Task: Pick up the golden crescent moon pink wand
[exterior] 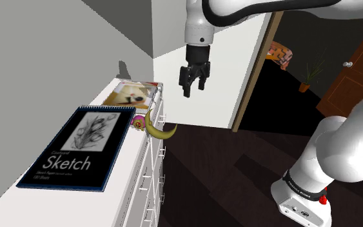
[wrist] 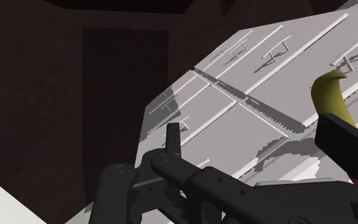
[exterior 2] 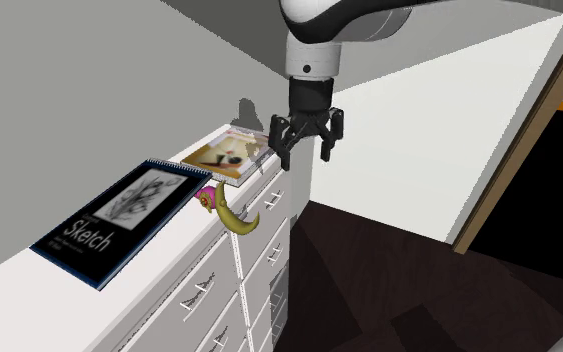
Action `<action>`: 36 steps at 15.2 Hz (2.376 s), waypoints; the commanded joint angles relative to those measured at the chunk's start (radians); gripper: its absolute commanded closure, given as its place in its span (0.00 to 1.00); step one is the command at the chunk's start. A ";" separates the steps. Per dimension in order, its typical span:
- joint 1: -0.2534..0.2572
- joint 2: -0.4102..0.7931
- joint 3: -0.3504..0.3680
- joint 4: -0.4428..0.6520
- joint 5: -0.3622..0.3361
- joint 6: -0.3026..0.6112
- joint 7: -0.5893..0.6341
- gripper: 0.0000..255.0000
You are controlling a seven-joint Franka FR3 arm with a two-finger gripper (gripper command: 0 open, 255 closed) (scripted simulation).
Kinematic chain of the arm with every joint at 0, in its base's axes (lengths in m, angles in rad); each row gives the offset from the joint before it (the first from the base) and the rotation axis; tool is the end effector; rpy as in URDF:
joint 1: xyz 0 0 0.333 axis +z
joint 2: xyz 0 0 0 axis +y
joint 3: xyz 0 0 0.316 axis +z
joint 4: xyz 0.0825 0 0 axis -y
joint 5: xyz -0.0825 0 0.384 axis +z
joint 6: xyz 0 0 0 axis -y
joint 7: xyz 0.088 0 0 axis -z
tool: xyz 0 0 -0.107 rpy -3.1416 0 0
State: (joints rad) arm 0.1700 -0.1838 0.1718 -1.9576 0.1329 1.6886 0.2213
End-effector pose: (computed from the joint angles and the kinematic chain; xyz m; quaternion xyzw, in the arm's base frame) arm 0.4608 0.1830 0.5471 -0.9967 -0.0473 0.0557 0.0359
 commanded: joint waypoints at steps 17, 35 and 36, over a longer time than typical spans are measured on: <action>0.186 0.608 0.134 0.657 -0.136 -0.139 0.085 0.00; 0.182 0.604 0.133 0.590 -0.135 -0.076 0.080 1.00; 0.183 0.605 0.133 0.604 -0.135 -0.089 0.081 1.00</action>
State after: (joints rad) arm 0.3519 0.4195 0.3046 -1.3674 -0.0016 1.6108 0.3013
